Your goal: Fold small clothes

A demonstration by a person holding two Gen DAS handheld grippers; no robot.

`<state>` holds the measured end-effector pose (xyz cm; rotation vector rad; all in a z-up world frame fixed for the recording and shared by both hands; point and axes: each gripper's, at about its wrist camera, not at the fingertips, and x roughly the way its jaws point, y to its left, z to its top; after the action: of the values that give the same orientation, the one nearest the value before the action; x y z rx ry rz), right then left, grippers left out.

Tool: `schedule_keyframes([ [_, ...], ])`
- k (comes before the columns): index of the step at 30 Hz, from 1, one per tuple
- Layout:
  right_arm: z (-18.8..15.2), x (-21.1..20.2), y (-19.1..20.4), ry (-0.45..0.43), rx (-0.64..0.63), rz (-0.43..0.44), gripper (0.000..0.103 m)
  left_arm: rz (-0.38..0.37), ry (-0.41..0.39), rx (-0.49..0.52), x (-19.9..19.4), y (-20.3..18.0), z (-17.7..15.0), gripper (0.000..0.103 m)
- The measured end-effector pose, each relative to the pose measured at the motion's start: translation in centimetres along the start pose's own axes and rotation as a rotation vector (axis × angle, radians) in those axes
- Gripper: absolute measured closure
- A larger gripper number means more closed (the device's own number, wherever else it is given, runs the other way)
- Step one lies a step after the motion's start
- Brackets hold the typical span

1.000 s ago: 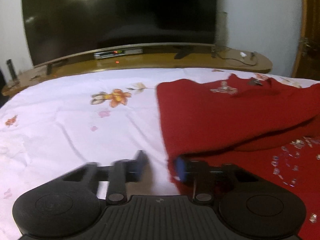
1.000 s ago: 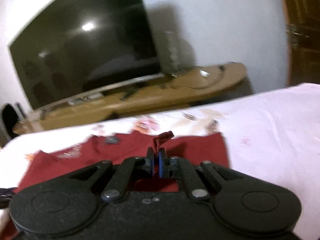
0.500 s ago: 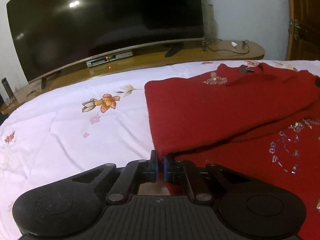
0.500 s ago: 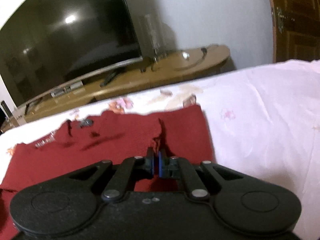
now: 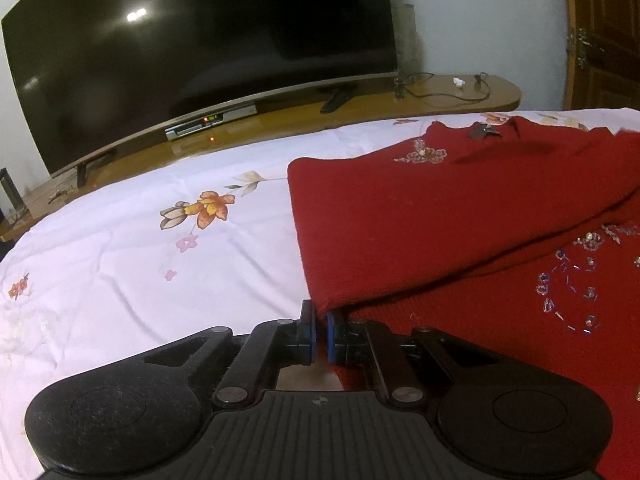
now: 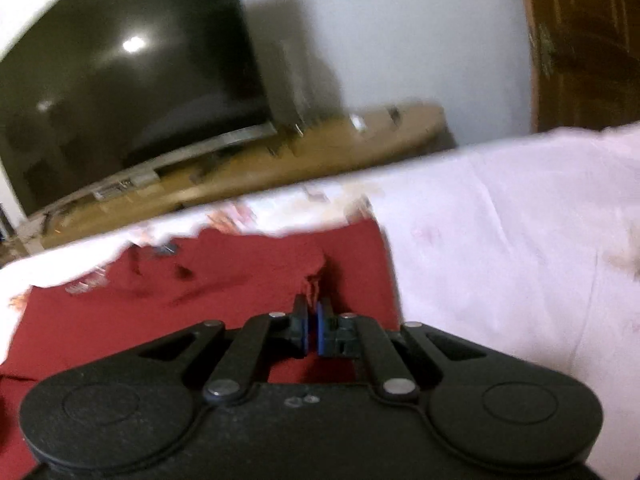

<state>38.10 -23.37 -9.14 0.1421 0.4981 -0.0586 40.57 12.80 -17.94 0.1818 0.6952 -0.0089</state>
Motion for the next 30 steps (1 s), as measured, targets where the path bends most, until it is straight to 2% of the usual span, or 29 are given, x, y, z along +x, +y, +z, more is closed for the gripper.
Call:
schedule_keyframes([
  [1, 0.0, -0.1, 0.4, 0.001, -0.033, -0.007, 0.098, 0.001, 0.000, 0.001, 0.1, 0.0, 0.0, 0.098],
  [5, -0.5, 2.7, -0.2, 0.111, -0.037, -0.039, 0.098, 0.012, 0.019, 0.016, 0.2, -0.4, 0.4, 0.098],
  [8, -0.9, 2.9, 0.1, 0.108, -0.059, -0.037, 0.095, 0.001, 0.026, 0.074, 0.0, -0.5, 0.7, 0.097],
  [9, -0.8, 2.6, 0.0, 0.105, -0.053, -0.026, 0.091, -0.002, 0.026, 0.104, -0.3, -0.4, 0.7, 0.086],
  [10, -0.7, 1.9, -0.3, 0.090, -0.037, -0.016, 0.082, 0.021, 0.022, 0.122, -0.8, 0.1, 0.7, 0.054],
  [11, -0.5, 1.0, -0.5, 0.053, -0.024, -0.014, 0.074, 0.034, 0.006, 0.112, -1.7, 0.9, 0.8, 0.033],
  [12, -0.3, 0.2, -0.6, 0.015, -0.027, -0.014, 0.069, -0.001, -0.037, 0.072, -2.7, 2.2, 0.8, 0.011],
  [13, -0.1, -0.5, -0.7, -0.011, -0.033, -0.004, 0.063, -0.076, -0.099, 0.001, -3.8, 3.9, 0.9, 0.011],
  [14, 0.2, -0.9, -0.9, -0.027, -0.028, 0.014, 0.064, -0.123, -0.132, -0.082, -4.1, 5.5, 1.3, 0.011],
  [17, 1.2, -1.0, -1.4, -0.047, 0.003, 0.060, 0.066, -0.199, -0.124, -0.324, -2.0, 9.2, 3.5, 0.012],
  [19, 1.6, -0.1, -1.4, -0.031, 0.046, 0.078, 0.068, -0.274, -0.099, -0.437, 0.6, 10.4, 4.6, 0.034],
  [20, 1.7, 0.3, -1.5, -0.024, 0.075, 0.091, 0.068, -0.303, -0.060, -0.482, 2.3, 10.7, 5.0, 0.040],
  [21, 1.8, 0.9, -1.6, -0.018, 0.105, 0.101, 0.068, -0.326, -0.028, -0.509, 3.7, 10.8, 5.1, 0.048],
  [24, 1.7, 2.7, -1.8, 0.016, 0.167, 0.108, 0.067, -0.359, 0.053, -0.535, 7.1, 10.4, 5.0, 0.050],
  [27, 1.4, 4.0, -1.9, 0.065, 0.196, 0.138, 0.067, -0.385, 0.047, -0.566, 8.1, 10.3, 4.5, 0.050],
  [30, 1.1, 4.9, -1.8, 0.091, 0.190, 0.131, 0.067, -0.429, 0.054, -0.606, 8.8, 10.8, 4.5, 0.050],
])
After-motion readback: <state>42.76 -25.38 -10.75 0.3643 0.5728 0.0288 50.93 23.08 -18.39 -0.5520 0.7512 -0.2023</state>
